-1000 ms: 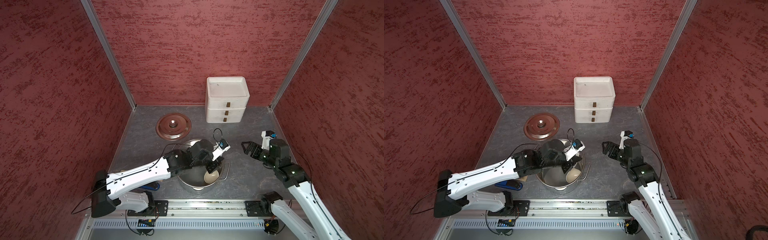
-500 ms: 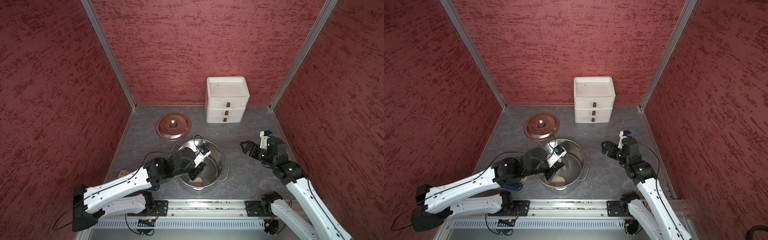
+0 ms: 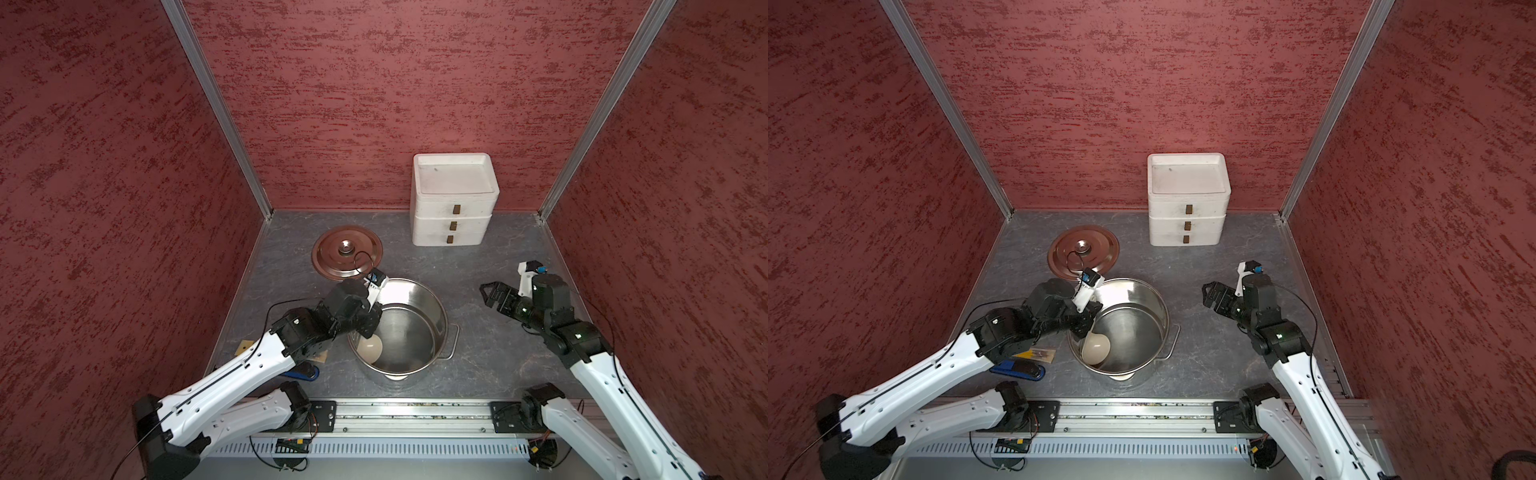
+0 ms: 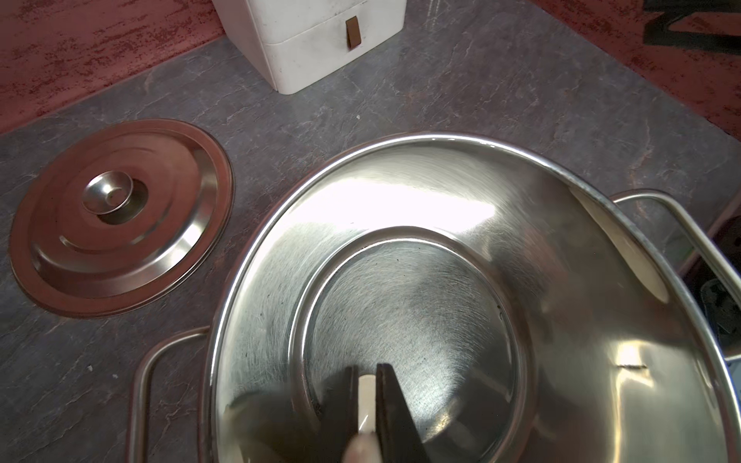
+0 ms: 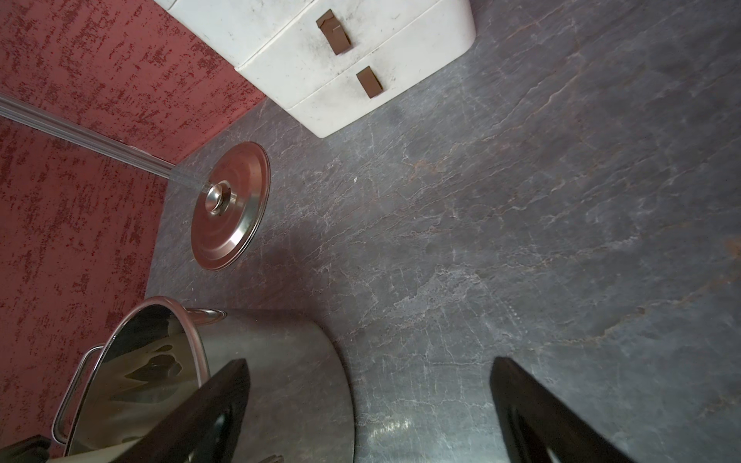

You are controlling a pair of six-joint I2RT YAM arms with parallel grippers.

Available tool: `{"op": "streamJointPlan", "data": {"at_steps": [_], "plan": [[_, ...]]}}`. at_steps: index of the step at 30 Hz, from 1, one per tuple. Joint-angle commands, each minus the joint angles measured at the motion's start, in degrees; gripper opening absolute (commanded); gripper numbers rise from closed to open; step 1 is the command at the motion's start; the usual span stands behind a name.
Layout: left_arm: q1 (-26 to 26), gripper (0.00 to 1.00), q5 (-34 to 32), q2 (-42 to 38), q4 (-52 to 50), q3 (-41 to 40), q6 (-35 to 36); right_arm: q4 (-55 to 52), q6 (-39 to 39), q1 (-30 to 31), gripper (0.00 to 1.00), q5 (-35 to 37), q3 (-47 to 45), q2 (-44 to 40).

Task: Stir the soup with a spoon
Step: Stir the soup in the pan with a stick.

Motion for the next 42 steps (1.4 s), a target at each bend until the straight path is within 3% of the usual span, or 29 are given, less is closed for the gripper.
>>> {"op": "streamJointPlan", "data": {"at_steps": [1, 10, 23, 30, 42], "plan": [[2.03, 0.00, -1.86, 3.09, 2.64, 2.74, 1.94, 1.67, -0.46, 0.22, 0.98, 1.20, 1.81, -0.11], [3.08, 0.00, 0.43, 14.00, 9.21, 10.53, 3.08, 0.40, -0.47, 0.18, 0.98, 2.14, 1.03, -2.29], [-5.93, 0.00, 4.20, 26.59, 16.65, 21.81, 6.76, -1.08, -0.51, 0.26, 0.98, 2.30, 0.74, -3.81], [-13.09, 0.00, 8.78, 23.04, 17.60, 17.51, 7.85, -1.32, 0.17, 0.19, 0.98, 2.30, -0.55, -4.94], [-21.20, 0.00, 4.03, 8.82, 8.93, 4.79, 0.82, 0.89, 0.37, 0.24, 0.98, 1.12, -0.94, -2.78]]}}
